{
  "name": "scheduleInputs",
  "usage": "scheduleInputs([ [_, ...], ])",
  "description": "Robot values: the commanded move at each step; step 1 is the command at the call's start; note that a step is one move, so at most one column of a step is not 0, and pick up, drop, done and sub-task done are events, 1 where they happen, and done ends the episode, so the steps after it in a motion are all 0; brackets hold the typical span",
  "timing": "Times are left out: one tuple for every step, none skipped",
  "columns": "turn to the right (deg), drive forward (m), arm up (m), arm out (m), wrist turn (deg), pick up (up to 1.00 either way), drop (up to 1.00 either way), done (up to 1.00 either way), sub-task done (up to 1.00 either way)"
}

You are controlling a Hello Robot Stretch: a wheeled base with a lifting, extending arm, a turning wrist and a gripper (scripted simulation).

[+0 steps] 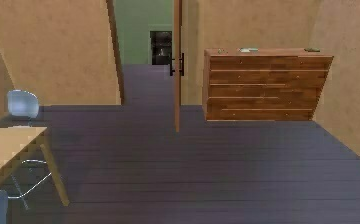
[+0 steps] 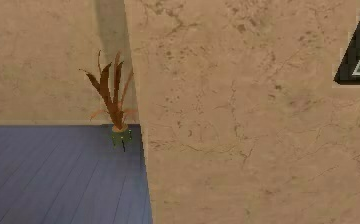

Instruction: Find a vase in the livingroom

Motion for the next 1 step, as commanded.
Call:
scheduleInputs([
  [0.0, 0.30, 0.00, 0.00, 0.0, 0.00, 0.00, 0.00, 0.00],
])
